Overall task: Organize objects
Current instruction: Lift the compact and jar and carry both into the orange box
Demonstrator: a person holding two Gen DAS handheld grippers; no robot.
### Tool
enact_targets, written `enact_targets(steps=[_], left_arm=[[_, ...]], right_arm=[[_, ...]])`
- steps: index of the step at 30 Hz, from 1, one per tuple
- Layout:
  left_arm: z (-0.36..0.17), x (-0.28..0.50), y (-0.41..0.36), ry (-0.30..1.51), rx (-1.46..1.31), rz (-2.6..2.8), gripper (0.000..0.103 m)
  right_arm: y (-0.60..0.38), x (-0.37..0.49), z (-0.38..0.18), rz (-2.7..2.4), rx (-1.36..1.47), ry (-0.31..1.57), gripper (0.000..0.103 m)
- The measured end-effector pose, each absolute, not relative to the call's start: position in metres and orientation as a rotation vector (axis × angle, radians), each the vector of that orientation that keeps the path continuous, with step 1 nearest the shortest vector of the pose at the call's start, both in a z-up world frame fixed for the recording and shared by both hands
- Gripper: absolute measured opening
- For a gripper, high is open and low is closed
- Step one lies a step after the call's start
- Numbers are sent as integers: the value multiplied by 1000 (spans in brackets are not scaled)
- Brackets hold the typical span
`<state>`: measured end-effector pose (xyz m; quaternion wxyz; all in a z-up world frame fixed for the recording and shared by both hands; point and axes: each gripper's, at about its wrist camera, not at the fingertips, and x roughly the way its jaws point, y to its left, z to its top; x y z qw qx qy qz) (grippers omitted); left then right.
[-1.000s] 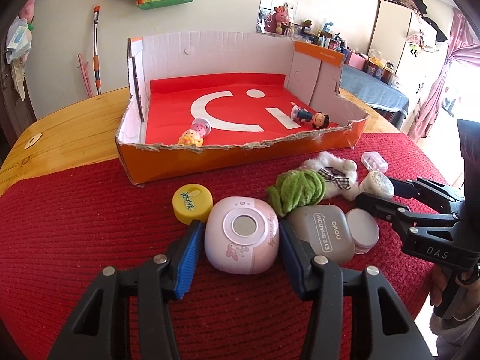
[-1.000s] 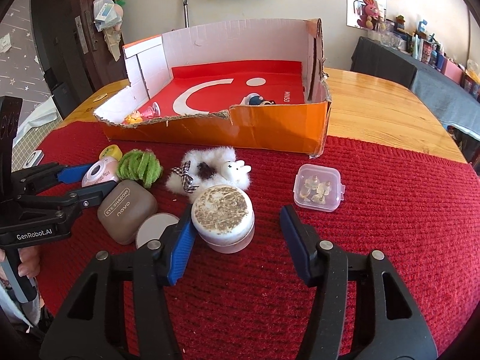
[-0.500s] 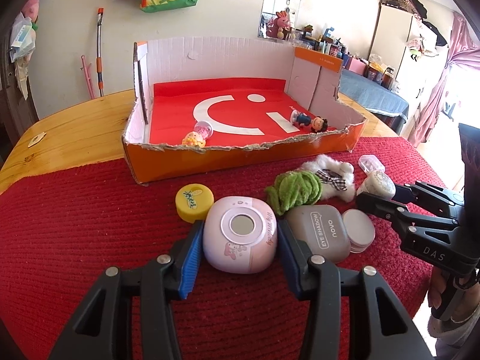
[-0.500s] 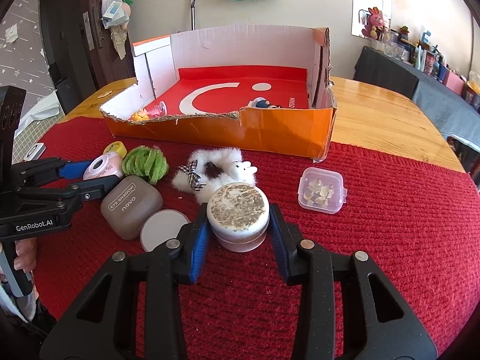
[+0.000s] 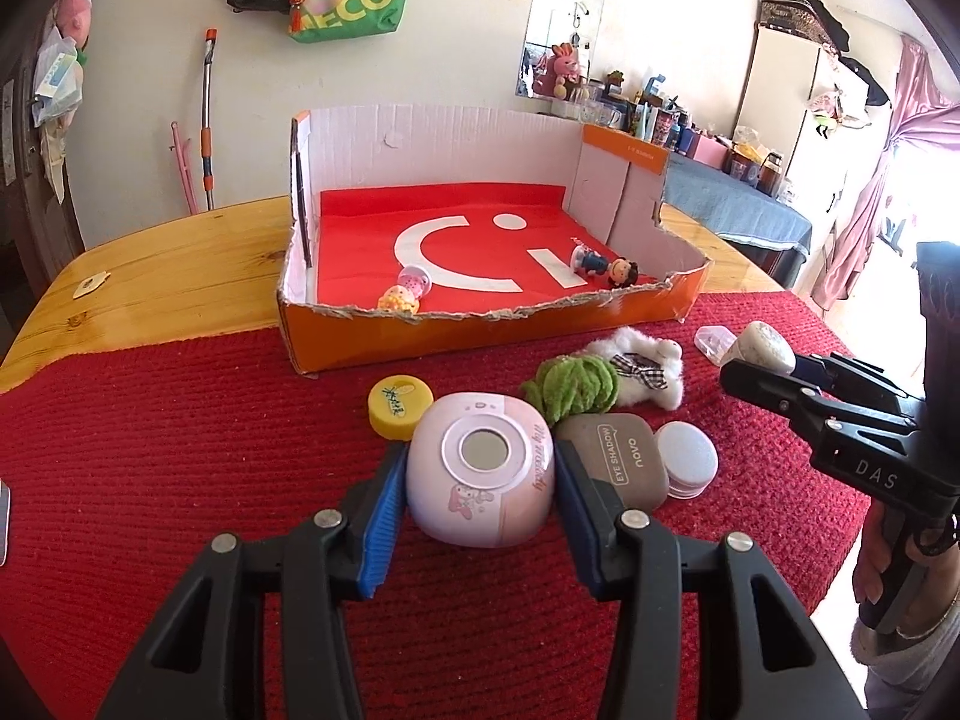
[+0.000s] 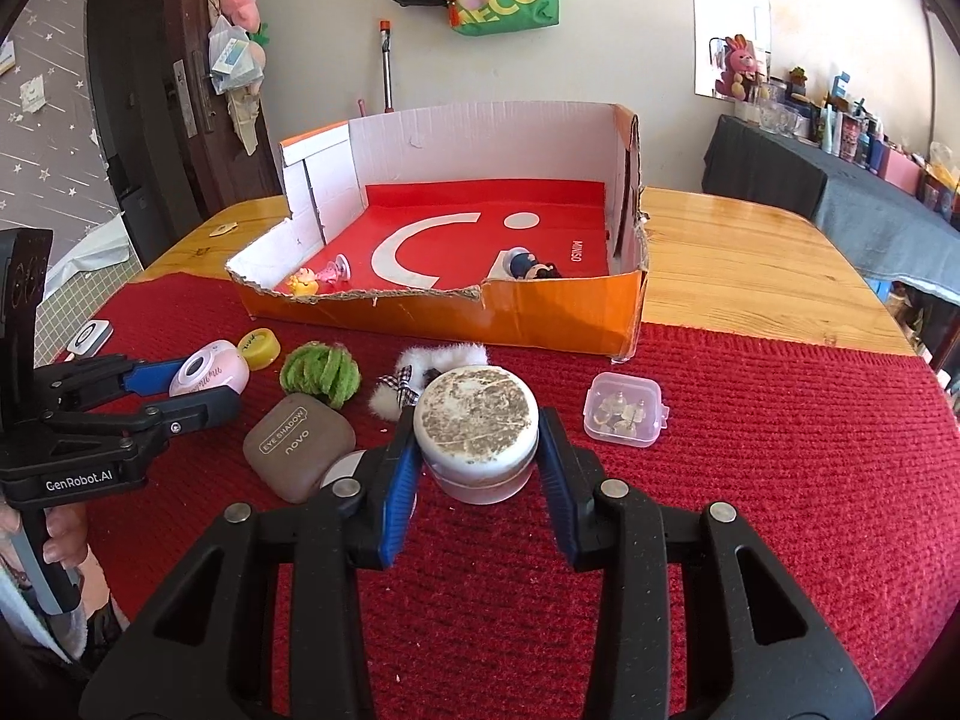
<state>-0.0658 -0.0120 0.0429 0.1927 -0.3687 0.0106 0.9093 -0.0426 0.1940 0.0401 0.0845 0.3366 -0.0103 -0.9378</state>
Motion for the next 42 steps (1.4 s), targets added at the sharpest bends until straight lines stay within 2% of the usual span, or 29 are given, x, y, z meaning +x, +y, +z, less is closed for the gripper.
enact_targets(steps=[20,30,42], left_arm=[[51,-61,-15,8,-1030,2547,50],[81,-68,-14,-14,-975,2540,50],[95,-103,2,19,-993,2493,50]], right_arm=[[186,-41,41,-2771,1024,-26,36],[187,-46,73,-2788,962,-12,36],[180,-84,86,-2727,978,44,36]])
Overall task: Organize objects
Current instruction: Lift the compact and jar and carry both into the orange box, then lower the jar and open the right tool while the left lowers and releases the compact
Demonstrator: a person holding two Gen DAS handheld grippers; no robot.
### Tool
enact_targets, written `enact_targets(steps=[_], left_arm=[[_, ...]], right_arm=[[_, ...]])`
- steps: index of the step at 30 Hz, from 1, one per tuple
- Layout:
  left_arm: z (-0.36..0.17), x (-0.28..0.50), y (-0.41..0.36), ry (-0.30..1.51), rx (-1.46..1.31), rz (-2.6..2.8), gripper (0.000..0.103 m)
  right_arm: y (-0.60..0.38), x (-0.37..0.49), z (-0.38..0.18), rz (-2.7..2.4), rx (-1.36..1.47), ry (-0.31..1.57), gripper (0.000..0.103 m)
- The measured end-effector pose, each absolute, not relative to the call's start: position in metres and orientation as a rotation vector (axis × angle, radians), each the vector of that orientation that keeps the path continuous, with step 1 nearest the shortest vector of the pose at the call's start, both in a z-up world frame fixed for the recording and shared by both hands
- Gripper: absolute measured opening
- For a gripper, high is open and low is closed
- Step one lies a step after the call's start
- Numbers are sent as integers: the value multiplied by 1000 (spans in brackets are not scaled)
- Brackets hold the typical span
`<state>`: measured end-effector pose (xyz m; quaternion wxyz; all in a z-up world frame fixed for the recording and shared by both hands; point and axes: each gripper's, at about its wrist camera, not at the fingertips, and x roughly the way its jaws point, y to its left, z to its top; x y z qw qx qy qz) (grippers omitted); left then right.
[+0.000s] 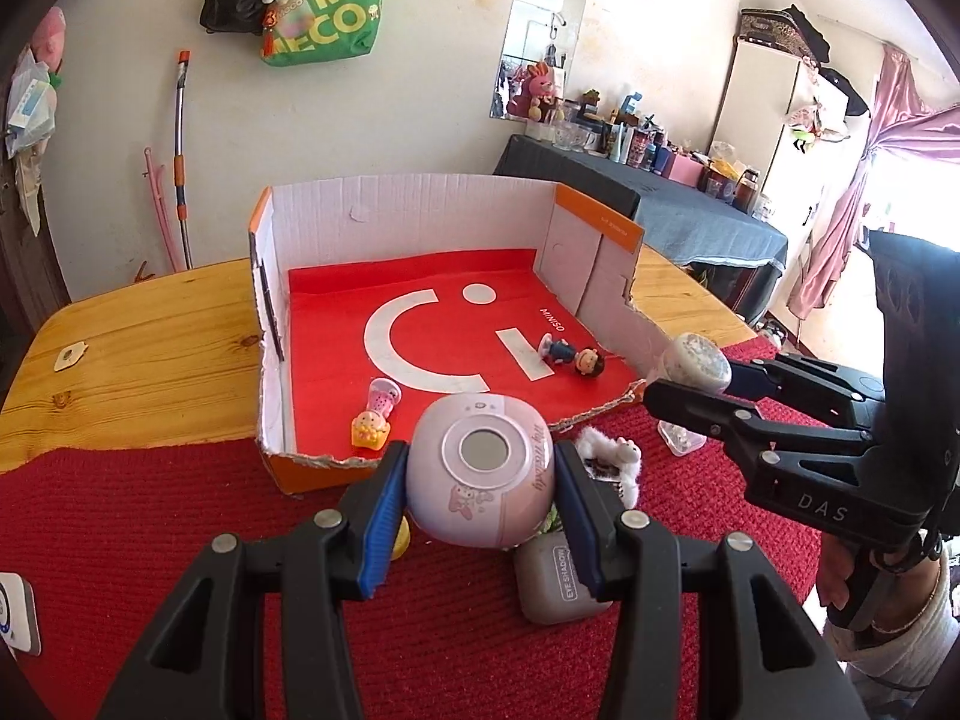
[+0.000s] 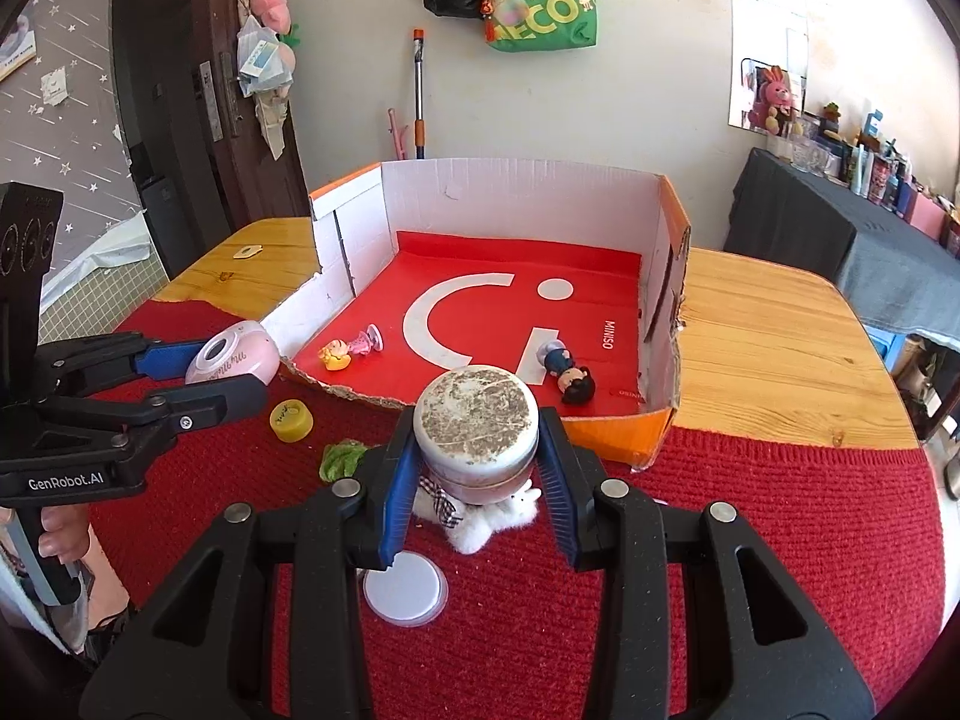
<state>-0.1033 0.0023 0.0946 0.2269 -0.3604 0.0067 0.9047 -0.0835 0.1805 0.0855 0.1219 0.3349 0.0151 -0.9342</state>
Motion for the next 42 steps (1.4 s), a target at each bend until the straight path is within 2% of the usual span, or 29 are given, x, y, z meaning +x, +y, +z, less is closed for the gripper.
enact_targets(steps=[18,22,42], left_arm=[[67,-185,35,124,-1173,2336,50],[59,-195,38,156,-1209,2298,50],[39,-217,47,223,-1294,2214,50]], right_arm=[[176,-170,62,-2436,1177,159,36],[175,-177,53,-2410,1216,219,36],[172,-195,43,-2292,1319,238,35]])
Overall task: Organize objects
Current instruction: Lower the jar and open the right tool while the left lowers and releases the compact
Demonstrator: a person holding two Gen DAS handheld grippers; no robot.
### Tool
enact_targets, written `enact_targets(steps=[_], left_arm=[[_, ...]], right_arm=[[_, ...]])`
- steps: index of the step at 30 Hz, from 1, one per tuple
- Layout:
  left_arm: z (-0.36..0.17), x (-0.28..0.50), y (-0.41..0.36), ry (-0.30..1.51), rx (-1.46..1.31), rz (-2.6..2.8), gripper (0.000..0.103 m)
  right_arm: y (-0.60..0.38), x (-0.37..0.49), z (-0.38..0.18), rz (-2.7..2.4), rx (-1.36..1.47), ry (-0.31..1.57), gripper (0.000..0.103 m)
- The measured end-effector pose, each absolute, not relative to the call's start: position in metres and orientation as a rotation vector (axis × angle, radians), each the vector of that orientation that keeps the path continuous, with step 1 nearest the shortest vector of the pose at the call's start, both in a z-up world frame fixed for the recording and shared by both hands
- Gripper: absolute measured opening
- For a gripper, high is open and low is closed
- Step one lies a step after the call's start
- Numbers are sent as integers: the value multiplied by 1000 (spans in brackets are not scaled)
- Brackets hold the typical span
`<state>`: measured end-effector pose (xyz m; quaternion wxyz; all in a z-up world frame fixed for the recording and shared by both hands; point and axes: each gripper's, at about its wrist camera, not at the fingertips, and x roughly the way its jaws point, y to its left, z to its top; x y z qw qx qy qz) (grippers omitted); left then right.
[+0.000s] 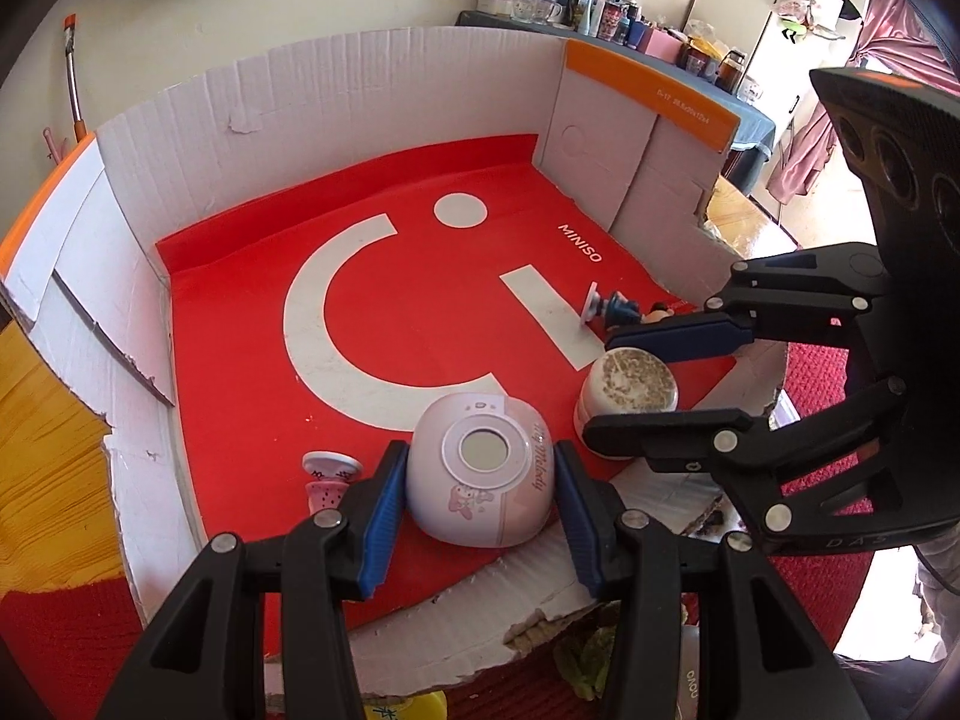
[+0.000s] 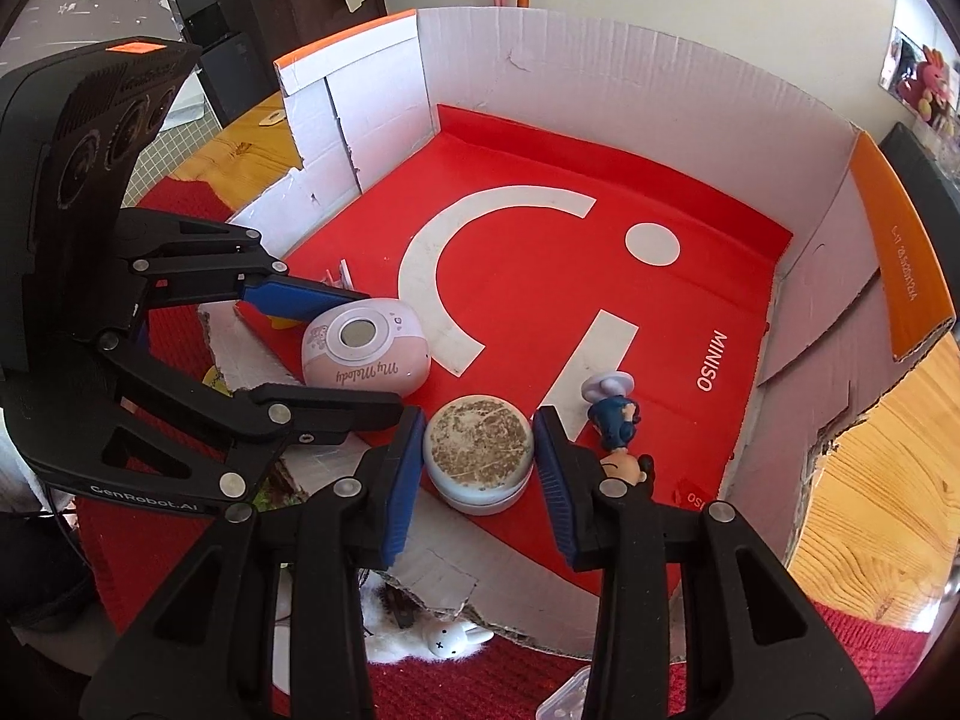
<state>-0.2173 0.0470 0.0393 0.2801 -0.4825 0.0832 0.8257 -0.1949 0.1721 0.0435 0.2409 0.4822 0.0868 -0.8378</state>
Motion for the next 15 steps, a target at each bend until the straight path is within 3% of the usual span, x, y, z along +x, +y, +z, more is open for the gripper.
enact_targets(steps=[15], left_arm=[[38,-218,51,258,-1284,2207,49]], right_arm=[[170,-196,43,-2295,1317,247,35]])
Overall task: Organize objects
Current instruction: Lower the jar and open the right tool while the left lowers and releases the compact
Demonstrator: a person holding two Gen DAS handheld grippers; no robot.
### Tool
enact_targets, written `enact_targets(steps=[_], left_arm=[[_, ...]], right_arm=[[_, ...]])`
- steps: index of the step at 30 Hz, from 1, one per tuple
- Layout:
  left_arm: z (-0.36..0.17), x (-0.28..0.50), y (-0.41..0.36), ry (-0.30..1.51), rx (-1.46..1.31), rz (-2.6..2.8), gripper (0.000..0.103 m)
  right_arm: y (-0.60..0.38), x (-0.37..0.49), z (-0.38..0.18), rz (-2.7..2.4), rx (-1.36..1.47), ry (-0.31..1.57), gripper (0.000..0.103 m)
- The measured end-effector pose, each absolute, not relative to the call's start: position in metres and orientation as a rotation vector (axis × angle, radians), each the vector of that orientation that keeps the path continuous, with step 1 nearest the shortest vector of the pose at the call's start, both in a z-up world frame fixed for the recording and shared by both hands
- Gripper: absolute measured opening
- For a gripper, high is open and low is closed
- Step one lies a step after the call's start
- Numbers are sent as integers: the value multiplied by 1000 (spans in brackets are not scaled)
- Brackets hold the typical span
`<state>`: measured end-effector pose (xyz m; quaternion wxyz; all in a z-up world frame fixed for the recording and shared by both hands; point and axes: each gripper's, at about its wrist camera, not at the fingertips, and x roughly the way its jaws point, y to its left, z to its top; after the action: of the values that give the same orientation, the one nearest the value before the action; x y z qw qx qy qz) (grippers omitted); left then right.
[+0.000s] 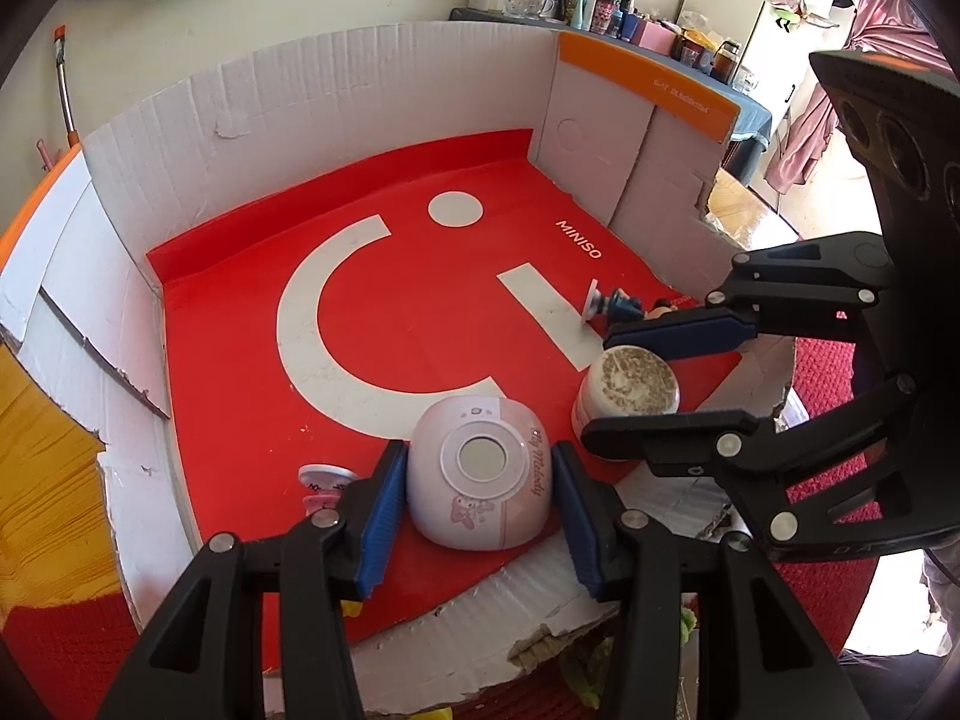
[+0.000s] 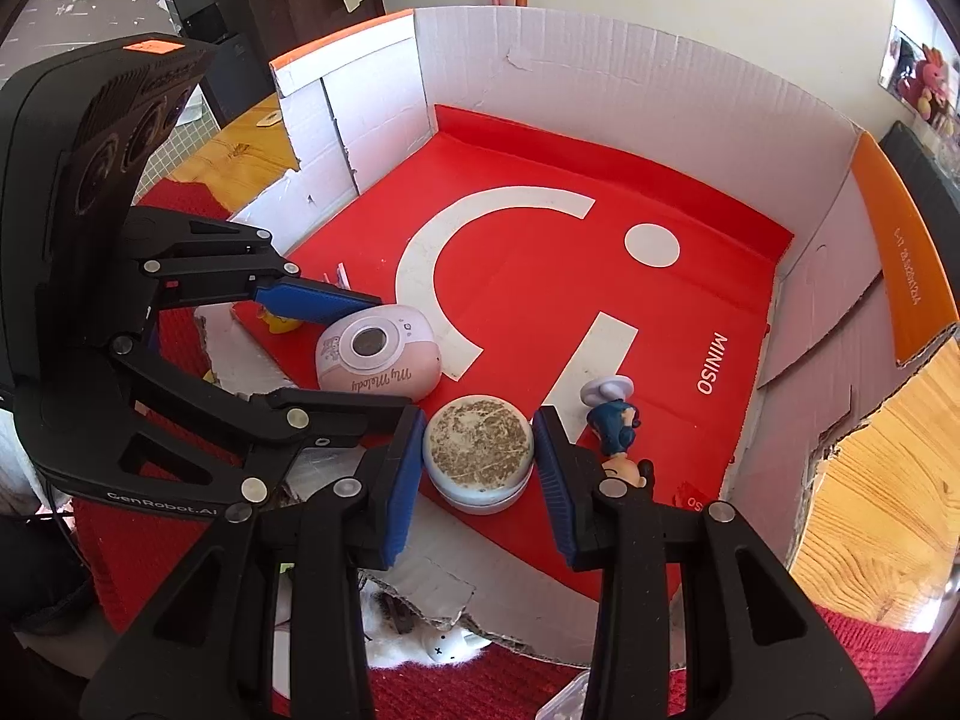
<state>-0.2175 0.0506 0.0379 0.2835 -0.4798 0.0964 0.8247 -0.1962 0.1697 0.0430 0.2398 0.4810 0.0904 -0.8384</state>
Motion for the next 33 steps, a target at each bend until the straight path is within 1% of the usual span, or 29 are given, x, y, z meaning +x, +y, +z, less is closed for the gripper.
enact_targets(steps=[9,14,17,19,29,31,32,33], left_arm=[[38,-217,51,249,-1287,2208,50],[39,-217,47,216,-1289,2207,52],[39,-217,45,198,-1289,2206,52],[40,-217,44,191,-1287,2207,52],[49,-213,37,153,-1271,2235,52],[53,-211,35,142,-1264,2251,57],[54,-210,34,137,-1257,2260,58],[57,-208,32,132,-1250,2269,58]], right_arm=[[168,-199,41,-2301,1317,260,36],[169,-199,40,-2297,1324,262,36],[169,-199,41,-2300,1317,263,42],[169,-198,43,-2303,1305,263,50],[171,-194,54,-2329,1282,242,51],[171,-191,58,-2336,1274,232,51],[172,-189,60,-2341,1268,226,52],[172,-188,62,-2348,1261,221,58]])
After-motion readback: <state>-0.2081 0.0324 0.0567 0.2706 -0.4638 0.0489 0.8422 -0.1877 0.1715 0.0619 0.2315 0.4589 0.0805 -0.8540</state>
